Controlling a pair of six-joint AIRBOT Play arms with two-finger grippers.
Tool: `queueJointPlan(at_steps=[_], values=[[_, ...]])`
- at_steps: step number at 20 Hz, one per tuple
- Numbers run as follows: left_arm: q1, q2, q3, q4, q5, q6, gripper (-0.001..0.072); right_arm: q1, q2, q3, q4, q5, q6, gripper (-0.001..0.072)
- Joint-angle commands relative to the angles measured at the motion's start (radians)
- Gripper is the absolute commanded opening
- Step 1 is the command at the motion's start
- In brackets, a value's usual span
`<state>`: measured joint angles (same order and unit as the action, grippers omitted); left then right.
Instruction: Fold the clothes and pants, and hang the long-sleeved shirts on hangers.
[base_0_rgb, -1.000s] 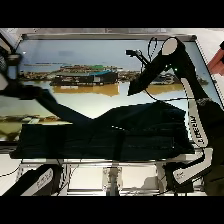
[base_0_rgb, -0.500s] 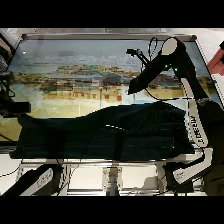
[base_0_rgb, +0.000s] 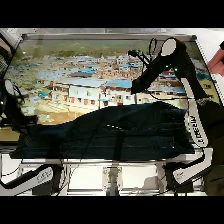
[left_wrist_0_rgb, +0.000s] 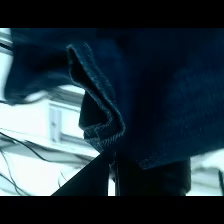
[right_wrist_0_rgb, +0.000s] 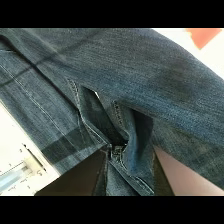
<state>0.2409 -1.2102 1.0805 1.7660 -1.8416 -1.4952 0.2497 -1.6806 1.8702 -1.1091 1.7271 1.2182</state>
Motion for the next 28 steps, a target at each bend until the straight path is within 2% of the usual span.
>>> queueJointPlan(at_steps=[1,5,6,7,8,12,14,17,19,22,28], values=[[0.006,-0.008,-0.135,-0.041,-0.010,0.012,0.0023,0.000,-0.001,0.001,-0.015,0.000,0.000,0.0305],[0.011,-0.007,-0.263,-0.020,0.045,0.072,0.0035,0.000,-0.001,0.001,-0.015,0.001,0.000,0.0305],[0.011,-0.005,-0.264,-0.018,0.055,0.099,0.0145,0.000,-0.001,0.001,-0.014,0.003,0.001,0.0305],[0.011,0.003,-0.262,-0.008,0.074,0.116,0.0334,0.000,-0.001,0.001,-0.014,0.007,0.002,0.0305],[0.013,0.018,-0.262,0.017,0.107,0.117,0.0379,0.000,-0.001,0.001,-0.014,0.010,0.004,0.0305],[0.126,0.098,-0.261,0.054,0.260,0.122,0.0385,0.000,-0.001,0.001,-0.014,0.009,0.022,0.0305],[0.229,0.114,-0.261,0.036,0.274,0.158,0.0385,0.000,-0.001,0.001,-0.014,0.008,0.028,0.0305],[0.371,0.096,-0.263,-0.215,0.308,0.203,0.0384,0.000,-0.001,0.001,-0.014,0.008,0.029,0.0305],[0.430,0.066,-0.271,-0.286,0.306,0.214,0.0384,0.000,-0.001,0.001,-0.014,0.008,0.030,0.0305],[0.474,0.031,-0.296,-0.285,0.323,0.213,0.0383,0.000,-0.001,0.001,-0.014,0.008,0.030,0.0305],[0.497,0.024,-0.323,-0.248,0.455,0.164,0.0360,0.000,0.000,0.001,-0.014,0.008,0.030,0.0305]])
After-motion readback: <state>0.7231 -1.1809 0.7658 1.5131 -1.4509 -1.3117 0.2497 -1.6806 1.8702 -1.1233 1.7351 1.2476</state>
